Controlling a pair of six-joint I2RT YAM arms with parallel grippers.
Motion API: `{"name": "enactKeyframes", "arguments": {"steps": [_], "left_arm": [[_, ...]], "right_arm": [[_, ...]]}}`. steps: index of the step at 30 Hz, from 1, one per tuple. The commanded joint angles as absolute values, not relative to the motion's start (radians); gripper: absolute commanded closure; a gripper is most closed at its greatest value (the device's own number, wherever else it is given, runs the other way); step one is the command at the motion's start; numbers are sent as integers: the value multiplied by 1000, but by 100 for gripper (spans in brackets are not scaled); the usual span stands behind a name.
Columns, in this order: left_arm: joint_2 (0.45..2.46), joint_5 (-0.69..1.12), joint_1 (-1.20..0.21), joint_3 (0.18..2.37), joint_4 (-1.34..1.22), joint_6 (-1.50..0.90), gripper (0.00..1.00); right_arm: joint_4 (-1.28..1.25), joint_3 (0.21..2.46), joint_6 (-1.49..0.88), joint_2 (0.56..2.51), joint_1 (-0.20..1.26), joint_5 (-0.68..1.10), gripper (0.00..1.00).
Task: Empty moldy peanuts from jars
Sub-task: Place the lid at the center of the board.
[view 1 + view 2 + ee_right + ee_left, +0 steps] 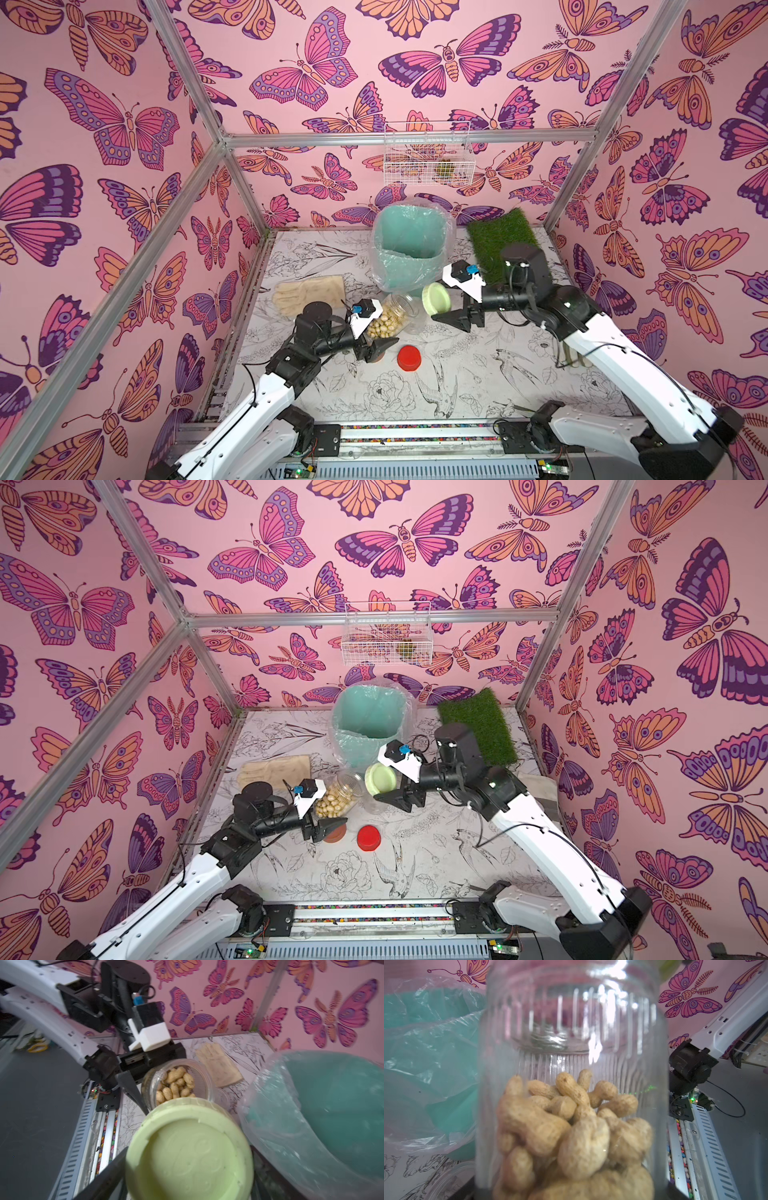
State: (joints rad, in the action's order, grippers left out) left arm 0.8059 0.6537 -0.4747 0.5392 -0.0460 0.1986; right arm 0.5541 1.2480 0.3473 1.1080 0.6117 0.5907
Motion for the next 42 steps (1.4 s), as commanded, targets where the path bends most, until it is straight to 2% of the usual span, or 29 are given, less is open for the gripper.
{"name": "enactKeyframes", "arguments": {"steps": [1, 5, 10, 18, 23, 29, 33, 39, 42], "left_arm": [[785, 623, -465, 536, -188, 181, 100], [797, 616, -462, 538, -218, 173, 100], [810, 620, -462, 552, -227, 165, 100], [805, 601, -462, 564, -193, 179, 100], [814, 601, -460, 577, -179, 185, 100], [818, 592, -459, 579, -175, 189, 100], [815, 585, -459, 583, -163, 194, 100], [818, 573, -457, 592, -148, 201, 100], [820, 556, -456, 598, -146, 204, 100]], "right_arm": [[710, 1238, 85, 1056, 638, 206, 100], [900, 1219, -93, 1045, 692, -79, 100], [980, 1119, -354, 1091, 716, -204, 100], [800, 888, -545, 1158, 816, -236, 100], [658, 785, -606, 1212, 825, -187, 89], [553, 737, -630, 1312, 841, -149, 82], [524, 720, -647, 1358, 849, -135, 73], [459, 663, -667, 1362, 861, -129, 42], [444, 646, -661, 1362, 861, -115, 33]]}}
